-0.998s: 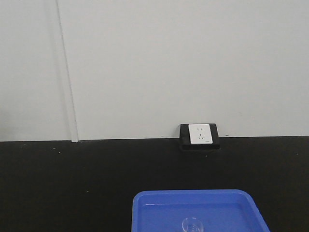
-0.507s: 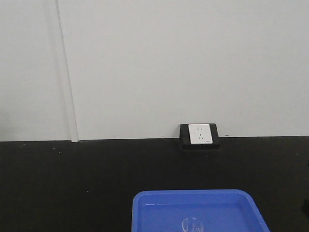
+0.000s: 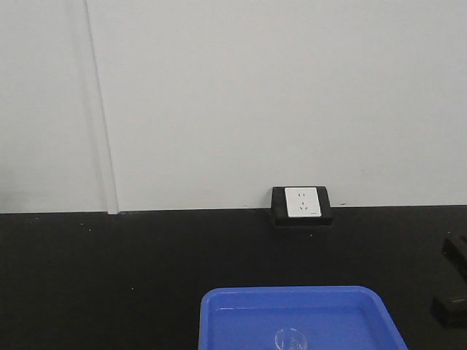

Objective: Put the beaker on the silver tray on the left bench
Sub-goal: 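Lower the right gripper over the clear beaker in the blue tray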

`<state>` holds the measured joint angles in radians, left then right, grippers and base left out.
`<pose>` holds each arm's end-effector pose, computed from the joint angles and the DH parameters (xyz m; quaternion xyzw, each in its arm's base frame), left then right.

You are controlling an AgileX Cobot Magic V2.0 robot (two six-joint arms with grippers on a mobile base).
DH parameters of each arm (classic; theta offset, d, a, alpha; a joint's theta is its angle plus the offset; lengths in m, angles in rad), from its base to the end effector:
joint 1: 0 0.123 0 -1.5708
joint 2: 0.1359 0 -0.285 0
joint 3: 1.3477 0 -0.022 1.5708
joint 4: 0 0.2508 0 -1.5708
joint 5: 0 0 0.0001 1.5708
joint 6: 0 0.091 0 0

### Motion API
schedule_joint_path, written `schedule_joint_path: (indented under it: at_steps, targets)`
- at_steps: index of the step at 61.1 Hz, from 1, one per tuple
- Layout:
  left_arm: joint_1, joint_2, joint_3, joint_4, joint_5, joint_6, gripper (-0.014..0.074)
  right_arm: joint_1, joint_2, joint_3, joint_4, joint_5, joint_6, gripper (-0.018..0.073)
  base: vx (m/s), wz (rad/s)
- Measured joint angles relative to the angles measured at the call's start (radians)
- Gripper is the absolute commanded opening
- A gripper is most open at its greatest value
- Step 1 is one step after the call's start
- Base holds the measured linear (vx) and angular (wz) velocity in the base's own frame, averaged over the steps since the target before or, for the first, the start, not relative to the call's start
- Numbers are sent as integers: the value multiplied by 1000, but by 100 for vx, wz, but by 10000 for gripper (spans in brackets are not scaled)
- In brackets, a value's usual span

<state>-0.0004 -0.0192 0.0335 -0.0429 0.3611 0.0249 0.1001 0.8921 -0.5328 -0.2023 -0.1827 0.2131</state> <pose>0.0527 -0.0014 0.1705 -0.0014 0.8012 -0.0108 0.5983 0.1895 0.0224 0.3123 -0.0441 0.7379 0.0519 0.6715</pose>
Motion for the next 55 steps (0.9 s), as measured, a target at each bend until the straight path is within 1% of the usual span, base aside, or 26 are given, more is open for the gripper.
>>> schedule_joint_path:
  at_steps: [9,14,23,32,41,45,50,55]
  targets:
    - [0,0,0,0,0,0,1,0,52,0,0,51,0,71,0,0]
    - [0,0,0,0,0,0,1,0,82,0,1,56,1,115,0,0]
    - [0,0,0,0,0,0,1,0,134,0,2,58,35,253,0,0]
    - [0,0,0,0,0,0,1,0,191,0,3,59,51,470,0,0]
    - [0,0,0,0,0,0,1,0,255,-2,3,59,52,604,0,0]
    - [0,0,0,0,0,0,1,0,293,-4,3,51,53,631,0,0]
    - [0,0,0,0,0,0,1,0,348,-4,0,36,54,634,0,0]
    - [0,0,0,0,0,0,1,0,409,-4,-39,15,52,629,0,0]
